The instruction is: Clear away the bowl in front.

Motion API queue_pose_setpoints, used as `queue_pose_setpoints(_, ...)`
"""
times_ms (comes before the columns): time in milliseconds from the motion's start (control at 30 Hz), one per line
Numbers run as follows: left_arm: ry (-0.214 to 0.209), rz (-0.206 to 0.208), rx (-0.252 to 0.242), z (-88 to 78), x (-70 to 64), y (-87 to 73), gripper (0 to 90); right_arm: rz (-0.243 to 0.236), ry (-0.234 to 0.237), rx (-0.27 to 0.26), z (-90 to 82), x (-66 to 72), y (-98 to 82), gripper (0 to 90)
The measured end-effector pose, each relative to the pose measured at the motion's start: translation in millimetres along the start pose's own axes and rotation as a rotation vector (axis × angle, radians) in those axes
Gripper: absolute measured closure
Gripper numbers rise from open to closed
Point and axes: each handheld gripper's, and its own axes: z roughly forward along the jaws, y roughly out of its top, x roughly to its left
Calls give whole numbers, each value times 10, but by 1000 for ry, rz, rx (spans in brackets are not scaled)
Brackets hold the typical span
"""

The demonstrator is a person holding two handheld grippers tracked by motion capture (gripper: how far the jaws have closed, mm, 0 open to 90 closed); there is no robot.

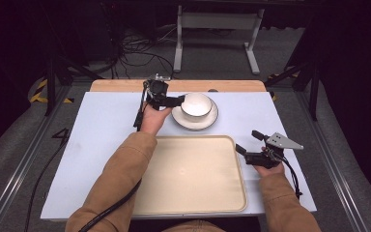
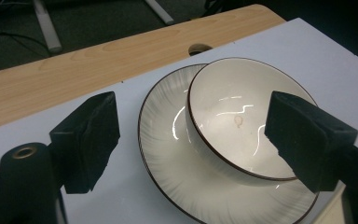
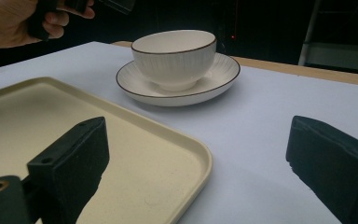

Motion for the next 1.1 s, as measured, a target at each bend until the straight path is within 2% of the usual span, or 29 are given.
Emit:
queue_pose_setpoints(167,17,-17,40,128,-13,-28,224,3,3,2,2,2,-2,68)
queue_pose_setpoints(300,17,-36,61,169,-9,-31,230,1,4,2,6,1,-3,70)
queue_pose_setpoints(433,24,-37,74,210,8,-42,263,2,4,4,7,1,-4,70)
queue_pose_setpoints(800,1,-69,139,381,11,-75,309,10,1,3,6,-4,-4,73)
queue_pose_setpoints(867,12,-57,157,412,-6,-76,346,15,1,4,5,-5,-4,74)
queue_pose_setpoints(1100,-21,-101,210,525,-36,-89,442,26,1,3,3,-10,-5,76)
